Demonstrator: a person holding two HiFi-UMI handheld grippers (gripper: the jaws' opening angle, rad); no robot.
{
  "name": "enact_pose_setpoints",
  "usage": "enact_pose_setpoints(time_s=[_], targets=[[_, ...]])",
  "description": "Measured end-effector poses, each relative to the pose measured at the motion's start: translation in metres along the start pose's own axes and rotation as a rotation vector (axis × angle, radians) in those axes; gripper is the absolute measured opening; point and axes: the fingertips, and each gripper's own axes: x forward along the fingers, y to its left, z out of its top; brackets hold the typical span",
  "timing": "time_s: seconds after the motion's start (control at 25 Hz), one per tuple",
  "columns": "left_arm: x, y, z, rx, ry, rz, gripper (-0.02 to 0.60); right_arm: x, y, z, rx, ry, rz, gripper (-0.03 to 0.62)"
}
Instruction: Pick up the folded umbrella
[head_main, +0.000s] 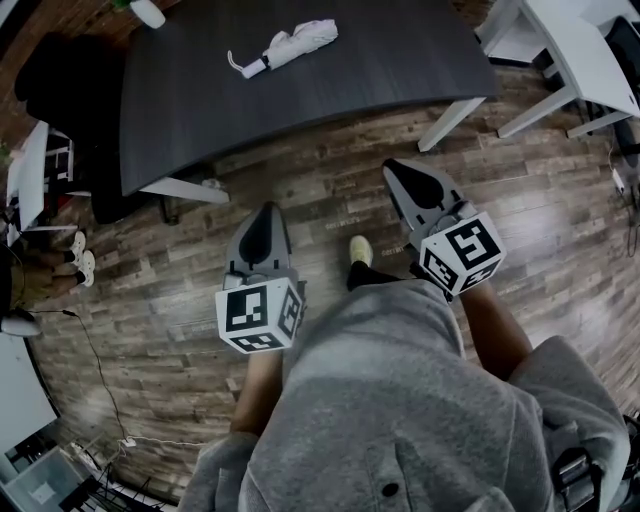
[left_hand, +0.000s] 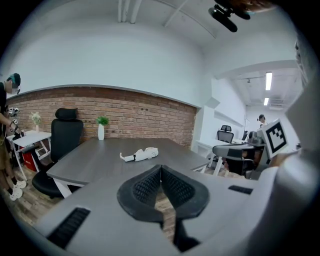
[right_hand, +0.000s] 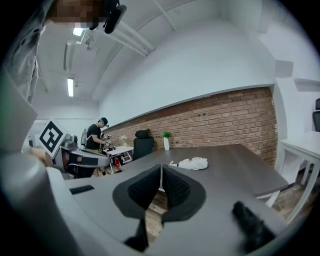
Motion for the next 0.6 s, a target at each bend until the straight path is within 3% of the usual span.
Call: enact_pose_setpoints(time_s=[0.6], targets=[[0.039, -0.007, 0.013, 0.003, 0.004, 0.026, 0.015, 0.027, -0.033, 0.007, -0.009, -0.021, 0.052, 0.029]])
